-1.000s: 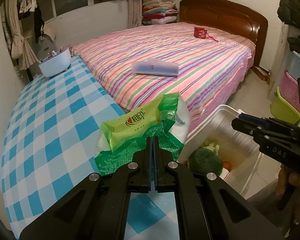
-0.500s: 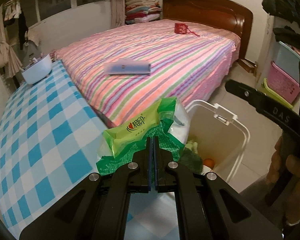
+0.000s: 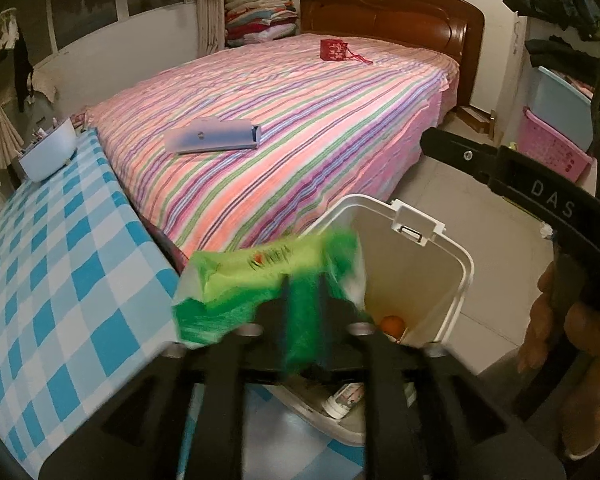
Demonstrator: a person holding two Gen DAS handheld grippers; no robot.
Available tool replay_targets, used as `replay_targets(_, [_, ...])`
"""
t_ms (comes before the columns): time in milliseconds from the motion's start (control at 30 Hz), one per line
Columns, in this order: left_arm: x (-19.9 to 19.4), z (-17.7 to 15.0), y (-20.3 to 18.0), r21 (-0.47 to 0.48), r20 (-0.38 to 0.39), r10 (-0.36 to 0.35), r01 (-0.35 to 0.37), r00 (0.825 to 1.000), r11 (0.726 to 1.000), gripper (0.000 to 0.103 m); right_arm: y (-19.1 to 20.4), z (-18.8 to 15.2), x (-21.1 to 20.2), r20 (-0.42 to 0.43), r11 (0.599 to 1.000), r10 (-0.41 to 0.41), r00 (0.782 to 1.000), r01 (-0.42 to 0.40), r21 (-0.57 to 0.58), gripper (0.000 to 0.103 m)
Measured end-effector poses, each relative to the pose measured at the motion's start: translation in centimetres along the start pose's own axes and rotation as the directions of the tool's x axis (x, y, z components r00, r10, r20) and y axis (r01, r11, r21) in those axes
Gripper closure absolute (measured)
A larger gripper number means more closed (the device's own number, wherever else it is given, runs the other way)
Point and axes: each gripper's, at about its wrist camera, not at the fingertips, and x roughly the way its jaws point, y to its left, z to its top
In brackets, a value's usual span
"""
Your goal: Collect trash
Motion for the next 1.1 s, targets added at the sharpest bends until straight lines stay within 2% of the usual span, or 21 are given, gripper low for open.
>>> replay_targets(33, [-0.1, -0.1, 0.1, 0.0, 0.005, 0.008, -0.008, 1.0, 1.0, 0.042, -0.1, 0.0, -0.1, 0.002, 1.0, 0.001, 1.0, -0.001, 0.006, 0.056])
replay_targets(67, [-0.2, -0.1, 0.2, 0.001, 0.018, 0.017, -0.017, 1.0, 1.0, 0.018, -0.2, 0.0, -0.1, 0.004, 1.0, 0.0, 1.0, -0.001, 0.008, 0.054])
replay_targets(167, [-1.5, 0.1, 0.6, -0.007, 0.099, 0.071, -0.07, 0.993, 0.997, 0.016, -0.3, 0.1, -0.3, 0.016, 1.0, -0.016, 1.0, 0.015, 0.015, 0.04])
replay_targets(267, [-2.4, -0.1, 1.0, -0.023, 0.106, 0.102, -0.1, 0.989, 0.995, 0.014, 0.0, 0.0, -0.8, 0.048, 0.999, -0.046, 0.998, 0.046, 0.01, 0.029])
replay_targets(433, [-4.1, -1.7, 2.1, -0.065, 0.097, 0.199, -0.193, 0.975, 0.979, 0.014, 1.3, -1.4, -2.9, 0.067, 0.999, -0.039, 0.997, 0.041, -0.018, 0.028])
replay_targets(500, [-4.9, -2.4, 2.3, -0.084, 0.099, 0.204, -0.196, 0.974, 0.977, 0.014, 2.3, -2.2, -4.0, 0.079, 0.998, -0.034, 0.996, 0.039, -0.056, 0.027])
replay_targets(633, [-6.5, -4.0, 2.4, -0.13, 0.099, 0.258, -0.245, 0.961, 0.961, 0.014, 4.2, -3.7, -5.9, 0.09, 0.991, -0.036, 0.995, 0.047, -0.126, 0.026])
replay_targets(867, [-9.5, -7.8, 4.2, -0.226, 0.088, 0.341, -0.315, 0.936, 0.922, 0.014, 7.0, -5.5, -8.6, 0.04, 0.983, -0.018, 0.999, 0.025, -0.183, 0.025])
replay_targets(1000, [-11.4, -8.5, 4.9, -0.252, 0.092, 0.397, -0.364, 0.913, 0.897, 0.013, 8.3, -6.2, -10.0, 0.027, 0.976, -0.015, 1.0, 0.021, -0.218, 0.025])
replay_targets(1100, [-12.8, -8.5, 5.2, -0.276, 0.103, 0.417, -0.377, 0.903, 0.884, 0.011, 9.0, -6.6, -10.6, 0.012, 0.974, -0.008, 1.0, 0.011, -0.226, 0.025])
